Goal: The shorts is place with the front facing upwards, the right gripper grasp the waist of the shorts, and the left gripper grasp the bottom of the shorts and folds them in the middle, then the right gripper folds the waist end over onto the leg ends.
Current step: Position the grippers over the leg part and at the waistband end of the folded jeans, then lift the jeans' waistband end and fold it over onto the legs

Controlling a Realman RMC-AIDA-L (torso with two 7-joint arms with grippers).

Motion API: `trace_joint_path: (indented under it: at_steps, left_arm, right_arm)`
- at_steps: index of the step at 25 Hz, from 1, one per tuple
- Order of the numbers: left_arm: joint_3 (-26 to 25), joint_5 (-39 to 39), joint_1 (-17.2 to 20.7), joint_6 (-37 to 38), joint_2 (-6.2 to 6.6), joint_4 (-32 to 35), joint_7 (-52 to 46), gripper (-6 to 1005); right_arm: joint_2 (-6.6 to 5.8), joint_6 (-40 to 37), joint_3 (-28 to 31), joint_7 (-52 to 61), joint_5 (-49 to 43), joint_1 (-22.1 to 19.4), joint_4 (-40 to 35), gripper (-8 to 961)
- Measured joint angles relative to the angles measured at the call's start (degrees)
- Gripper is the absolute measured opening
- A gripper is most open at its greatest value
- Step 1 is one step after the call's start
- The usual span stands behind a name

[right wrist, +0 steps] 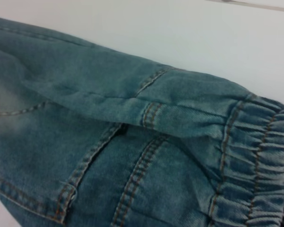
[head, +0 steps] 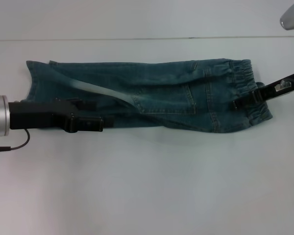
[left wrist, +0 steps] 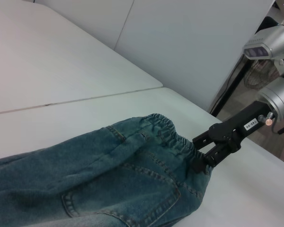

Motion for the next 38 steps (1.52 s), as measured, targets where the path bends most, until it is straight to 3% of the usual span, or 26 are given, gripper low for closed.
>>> trace_joint_path:
  at_steps: [7, 13, 21, 26, 38]
  left_arm:
    - [0.0, 0.0, 0.0, -0.3, -0.07, -1.1, 0.0, 914]
    - [0.0, 0.0, -0.1, -0.5, 0.10, -1.6, 0.1, 909]
    - [0.0, 0.0, 0.0, -1.0, 0.06, -1.6, 0.5, 902]
    - [0.0, 0.0, 0.0, -1.2, 0.04, -2.2, 0.7, 898]
    - [0.0, -0.2, 0.0, -1.2, 0.03, -2.3, 0.7, 888]
  right_arm:
    - [0.28, 0.2, 0.0, -0.4, 0.1, 0.2, 0.6, 945]
    - [0.39, -1.7, 0.6, -1.2, 1.5, -0.2, 0.0, 870]
    - [-0.42, -3.4, 1.3, -2.0, 2.7, -0.7, -0.6, 771]
    - [-0.48, -3.6, 1.4, -3.1, 2.7, -1.1, -0.9, 534]
    - [-0.49, -3.7, 1.4, -4.6, 2.7, -1.4, -1.0, 251]
